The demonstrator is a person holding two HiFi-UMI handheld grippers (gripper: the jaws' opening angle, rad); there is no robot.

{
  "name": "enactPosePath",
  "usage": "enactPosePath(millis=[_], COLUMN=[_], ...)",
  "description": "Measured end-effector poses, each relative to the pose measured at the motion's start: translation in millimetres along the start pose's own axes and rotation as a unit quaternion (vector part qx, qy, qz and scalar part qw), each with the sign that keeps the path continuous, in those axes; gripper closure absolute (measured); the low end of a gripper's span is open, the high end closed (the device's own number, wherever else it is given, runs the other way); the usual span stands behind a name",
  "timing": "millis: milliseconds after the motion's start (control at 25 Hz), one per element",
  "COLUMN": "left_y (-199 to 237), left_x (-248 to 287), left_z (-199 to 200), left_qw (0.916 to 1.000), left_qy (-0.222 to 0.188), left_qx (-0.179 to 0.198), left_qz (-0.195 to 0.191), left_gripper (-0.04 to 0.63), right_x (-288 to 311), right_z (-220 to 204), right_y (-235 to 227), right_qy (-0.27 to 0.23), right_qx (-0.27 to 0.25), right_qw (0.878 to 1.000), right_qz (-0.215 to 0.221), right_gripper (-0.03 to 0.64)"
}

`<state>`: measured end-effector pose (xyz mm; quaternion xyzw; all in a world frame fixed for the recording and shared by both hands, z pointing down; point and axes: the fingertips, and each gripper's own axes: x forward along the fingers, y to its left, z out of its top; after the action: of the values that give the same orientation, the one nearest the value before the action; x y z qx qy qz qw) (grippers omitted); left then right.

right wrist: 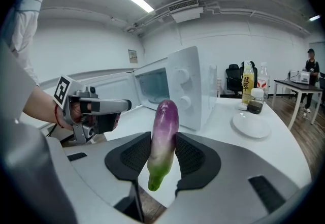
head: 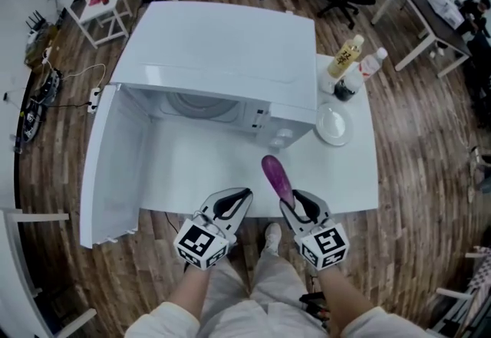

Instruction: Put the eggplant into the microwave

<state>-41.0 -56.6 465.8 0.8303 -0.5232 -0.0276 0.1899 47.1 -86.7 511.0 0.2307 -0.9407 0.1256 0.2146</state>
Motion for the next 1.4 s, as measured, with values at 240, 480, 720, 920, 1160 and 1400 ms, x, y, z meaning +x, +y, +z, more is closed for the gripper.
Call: enactPosePath(millis=[240, 480, 720, 920, 1160, 1400], left_y=[17.8, 34.9, 47.8, 58.4, 73.8, 89.4], left_x=[-21.3, -38.8, -48.9, -53.7, -52.1, -50.9], left_z=[4.0, 7.2, 9.5, 7.2, 4.4, 13.3], left_qw=[0.9998, 0.9994, 0.9993, 0.9993, 0.9991, 0.9986], left_qy=[-0.007, -0.015, -0.016, -0.015, -0.015, -0.025], left_qx=[-0.002, -0.005, -0.001, -0.003, 0.0, 0.001], left_qz=[0.017, 0.031, 0.033, 0.035, 0.04, 0.047], left_gripper=[0.591, 0.591, 0.591, 0.591, 0.589, 0.591], right_x=[19.2, 39.8, 57.3, 71.6, 90.0, 109.2], right_z=[10.4, 21.9, 30.7, 38.9, 48.2, 57.9], right_y=[18.6, 37.0, 51.3, 58.7, 61.2, 64.7], right_qy=[-0.002, -0.008, -0.009, -0.009, -0.01, -0.011], right_qx=[-0.01, -0.02, -0.025, -0.032, -0.041, -0.045], right_qw=[1.0, 0.999, 0.999, 0.999, 0.998, 0.998], right_qz=[0.013, 0.025, 0.032, 0.036, 0.038, 0.041], right_gripper=[0.451, 0.451, 0.449, 0.449, 0.449, 0.449])
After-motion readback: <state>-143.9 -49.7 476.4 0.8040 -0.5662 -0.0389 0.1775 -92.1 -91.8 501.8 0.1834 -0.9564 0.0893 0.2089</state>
